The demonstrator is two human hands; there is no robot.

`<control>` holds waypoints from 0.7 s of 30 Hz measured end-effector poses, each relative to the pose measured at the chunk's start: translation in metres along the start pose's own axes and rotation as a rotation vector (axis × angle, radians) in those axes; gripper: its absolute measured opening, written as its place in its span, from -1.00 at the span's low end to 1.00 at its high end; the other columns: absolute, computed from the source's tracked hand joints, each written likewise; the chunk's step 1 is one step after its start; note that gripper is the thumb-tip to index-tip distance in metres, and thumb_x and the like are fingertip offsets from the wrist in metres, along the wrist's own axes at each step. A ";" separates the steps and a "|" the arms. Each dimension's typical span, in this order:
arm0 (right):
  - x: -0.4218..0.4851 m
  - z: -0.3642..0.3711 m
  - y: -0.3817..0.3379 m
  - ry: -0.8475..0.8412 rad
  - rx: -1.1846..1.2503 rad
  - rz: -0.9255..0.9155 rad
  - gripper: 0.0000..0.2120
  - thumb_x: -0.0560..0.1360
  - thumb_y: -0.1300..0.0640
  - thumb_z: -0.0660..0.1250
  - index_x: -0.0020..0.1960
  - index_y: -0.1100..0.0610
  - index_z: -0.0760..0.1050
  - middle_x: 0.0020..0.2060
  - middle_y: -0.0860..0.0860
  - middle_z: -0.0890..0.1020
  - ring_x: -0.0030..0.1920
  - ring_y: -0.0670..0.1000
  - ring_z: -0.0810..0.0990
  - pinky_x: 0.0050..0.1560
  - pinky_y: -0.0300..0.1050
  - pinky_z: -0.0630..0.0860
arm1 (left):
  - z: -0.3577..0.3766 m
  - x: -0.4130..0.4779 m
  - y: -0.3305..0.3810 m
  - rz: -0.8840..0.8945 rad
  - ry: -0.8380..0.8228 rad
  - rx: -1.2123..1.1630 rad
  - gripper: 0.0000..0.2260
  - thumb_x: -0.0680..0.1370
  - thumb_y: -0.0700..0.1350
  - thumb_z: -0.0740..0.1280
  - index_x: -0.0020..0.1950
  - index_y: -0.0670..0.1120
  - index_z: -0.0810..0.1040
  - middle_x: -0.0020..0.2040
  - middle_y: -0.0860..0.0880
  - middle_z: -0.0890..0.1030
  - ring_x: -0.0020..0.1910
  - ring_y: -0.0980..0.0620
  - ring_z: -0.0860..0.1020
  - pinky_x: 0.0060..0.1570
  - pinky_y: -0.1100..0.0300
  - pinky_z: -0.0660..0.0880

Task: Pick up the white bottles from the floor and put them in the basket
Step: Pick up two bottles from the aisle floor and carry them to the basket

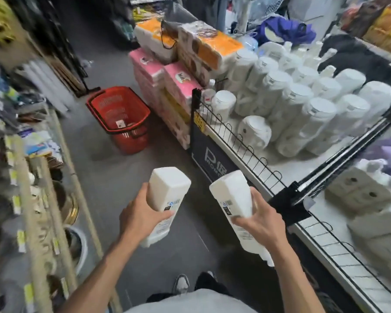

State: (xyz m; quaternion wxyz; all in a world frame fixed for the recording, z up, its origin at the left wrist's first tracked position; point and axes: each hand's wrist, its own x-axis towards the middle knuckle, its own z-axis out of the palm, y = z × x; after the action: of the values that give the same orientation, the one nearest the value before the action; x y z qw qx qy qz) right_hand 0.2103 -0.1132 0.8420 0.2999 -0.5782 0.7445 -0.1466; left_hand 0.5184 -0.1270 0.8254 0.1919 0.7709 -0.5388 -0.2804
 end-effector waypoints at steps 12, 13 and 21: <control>0.141 0.030 -0.104 -0.224 0.013 -0.349 -0.26 0.30 -0.13 0.56 0.29 -0.39 0.17 -0.06 -0.20 0.62 -0.04 0.04 0.64 0.02 0.03 0.53 | -0.040 0.056 -0.032 -0.277 0.219 -0.242 -0.13 0.05 0.29 0.55 0.30 0.23 0.32 0.13 0.08 0.67 0.07 -0.07 0.64 0.05 -0.06 0.58; 0.152 0.032 -0.112 -0.239 0.004 -0.366 -0.26 0.29 -0.13 0.55 0.30 -0.38 0.18 -0.06 -0.19 0.63 -0.04 0.04 0.65 0.02 0.03 0.52 | -0.043 0.060 -0.035 -0.294 0.234 -0.253 -0.13 0.04 0.30 0.55 0.29 0.24 0.33 0.12 0.08 0.67 0.06 -0.07 0.65 0.04 -0.07 0.59; 0.225 0.050 -0.174 -0.340 -0.065 -0.459 -0.26 0.18 -0.28 0.41 0.32 -0.33 0.24 -0.09 -0.21 0.64 -0.10 0.02 0.63 -0.02 0.06 0.56 | -0.064 0.090 -0.052 -0.439 0.333 -0.315 -0.08 0.04 0.27 0.56 0.35 0.24 0.32 0.09 0.13 0.64 0.02 -0.02 0.64 0.01 -0.07 0.59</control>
State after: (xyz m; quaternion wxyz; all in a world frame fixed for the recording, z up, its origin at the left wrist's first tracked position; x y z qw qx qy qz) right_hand 0.3411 -0.3707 0.8392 0.3608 -0.7572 0.5373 -0.0877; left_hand 0.6206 -0.1941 0.8227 0.3295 0.8648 -0.2707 -0.2652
